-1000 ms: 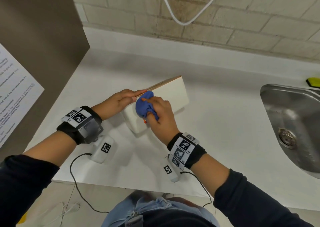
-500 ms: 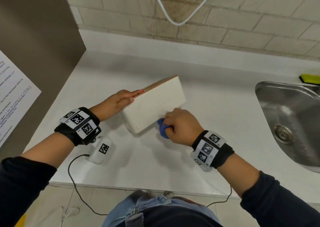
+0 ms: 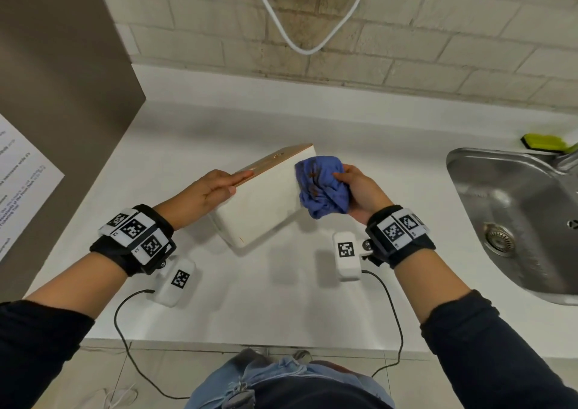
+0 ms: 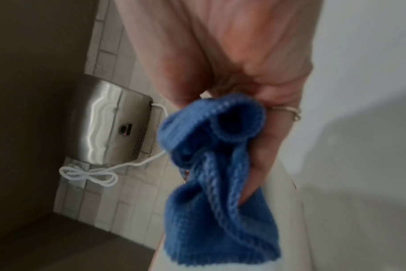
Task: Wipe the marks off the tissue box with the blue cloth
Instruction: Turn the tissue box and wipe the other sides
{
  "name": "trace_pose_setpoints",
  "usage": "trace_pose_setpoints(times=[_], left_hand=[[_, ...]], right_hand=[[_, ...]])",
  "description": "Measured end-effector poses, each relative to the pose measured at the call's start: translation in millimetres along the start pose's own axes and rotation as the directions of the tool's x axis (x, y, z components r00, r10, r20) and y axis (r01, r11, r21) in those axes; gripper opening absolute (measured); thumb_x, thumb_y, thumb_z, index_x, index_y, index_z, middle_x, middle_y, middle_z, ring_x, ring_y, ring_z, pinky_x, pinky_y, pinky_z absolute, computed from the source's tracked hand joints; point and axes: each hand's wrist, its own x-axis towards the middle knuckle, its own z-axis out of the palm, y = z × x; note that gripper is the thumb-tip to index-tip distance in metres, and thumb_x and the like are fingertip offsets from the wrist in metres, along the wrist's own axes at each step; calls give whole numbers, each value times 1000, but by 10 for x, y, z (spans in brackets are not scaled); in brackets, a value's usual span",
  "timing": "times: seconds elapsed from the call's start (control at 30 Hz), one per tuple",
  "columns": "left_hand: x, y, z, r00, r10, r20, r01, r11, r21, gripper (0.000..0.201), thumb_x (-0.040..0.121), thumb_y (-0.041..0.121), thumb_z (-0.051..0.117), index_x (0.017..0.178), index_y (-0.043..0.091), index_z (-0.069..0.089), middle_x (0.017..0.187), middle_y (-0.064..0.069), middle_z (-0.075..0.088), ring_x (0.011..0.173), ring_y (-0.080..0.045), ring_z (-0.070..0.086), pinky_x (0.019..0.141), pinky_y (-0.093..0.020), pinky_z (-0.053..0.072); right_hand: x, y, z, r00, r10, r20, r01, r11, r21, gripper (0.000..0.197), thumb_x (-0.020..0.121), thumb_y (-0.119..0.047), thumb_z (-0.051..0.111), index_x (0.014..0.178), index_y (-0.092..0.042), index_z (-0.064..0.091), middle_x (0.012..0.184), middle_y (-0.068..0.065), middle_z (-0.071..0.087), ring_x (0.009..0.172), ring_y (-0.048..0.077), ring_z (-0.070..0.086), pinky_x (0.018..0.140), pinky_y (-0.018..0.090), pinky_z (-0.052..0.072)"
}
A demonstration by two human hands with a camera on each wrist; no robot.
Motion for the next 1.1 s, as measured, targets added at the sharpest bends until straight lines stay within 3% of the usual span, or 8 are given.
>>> trace_pose_setpoints(times=[0.17, 0.33, 0.43, 0.6, 0.73, 0.83, 0.9, 1.1], left_hand=[[19, -105, 6, 999, -33, -18, 33, 999, -4, 42, 86, 38, 35, 111, 72, 37, 103, -1, 46, 107, -1, 44, 88, 4, 24], [46, -155, -1, 999, -35, -29, 34, 998, -51, 47, 95, 27, 39, 109, 72, 39, 110, -9, 47, 107, -3, 44, 87, 6, 23], [63, -178, -14, 999, -39, -34, 37, 997, -66, 52, 97, 21, 37, 108, 72, 40, 115, -13, 47, 112, -12, 45, 87, 5, 24], [59, -210, -9, 998, -53, -33, 51, 996, -75, 42, 93, 29, 38, 116, 64, 42, 117, -15, 47, 117, -19, 44, 88, 6, 24], [74, -202, -35, 998, -45, -43, 41, 996, -84, 47, 97, 18, 37, 117, 61, 43, 119, -16, 48, 116, -12, 45, 89, 6, 24], [70, -168, -41, 998, -37, -46, 33, 995, -91, 44, 97, 15, 38, 123, 49, 44, 121, -16, 49, 107, 9, 45, 89, 6, 24], [65, -177, -36, 999, -28, -39, 24, 996, -88, 45, 96, 16, 39, 121, 53, 44, 118, -17, 49, 108, 3, 46, 88, 5, 25], [84, -198, -62, 998, -60, -37, 56, 994, -93, 44, 96, 16, 39, 120, 52, 46, 120, -16, 51, 114, -12, 47, 89, 4, 28]], right_hand=[[29, -63, 14, 994, 35, -99, -44, 995, -90, 30, 93, 6, 31, 89, -17, 51, 91, 15, 59, 73, 32, 60, 43, 39, 57], [-10, -56, 82, 997, 77, -24, -74, 992, 105, 31, 85, 4, 34, 109, 1, 53, 99, 20, 59, 87, 36, 60, 61, 42, 58], [-38, 26, 71, 993, -8, 119, 27, 987, -158, 69, 66, 11, 41, 134, 0, 33, 104, 21, 55, 98, 42, 58, 75, 48, 50], [-113, 99, 67, 978, -99, 186, 179, 853, -490, 110, 77, 20, 52, 141, -31, -22, 146, 23, 25, 115, 40, 51, 70, 45, 52], [-118, 169, 127, 911, -264, 318, 412, 523, -746, 107, 74, 3, 70, 145, -25, -5, 152, 18, -22, 142, 21, -5, 103, 28, 36], [-27, 253, 109, 887, -354, 297, 426, 381, -820, 93, 75, 1, 70, 146, -19, 12, 155, 11, -10, 133, 14, 23, 105, 14, 30], [40, 284, 84, 859, -402, 316, 477, 407, -779, 74, 79, 0, 66, 141, -16, 28, 151, 9, 3, 113, 8, 37, 88, -2, 34], [207, 412, 216, 860, -490, 140, 448, 596, -666, 44, 88, -1, 53, 129, -8, 38, 118, -5, 30, 90, -3, 48, 79, 0, 41]])
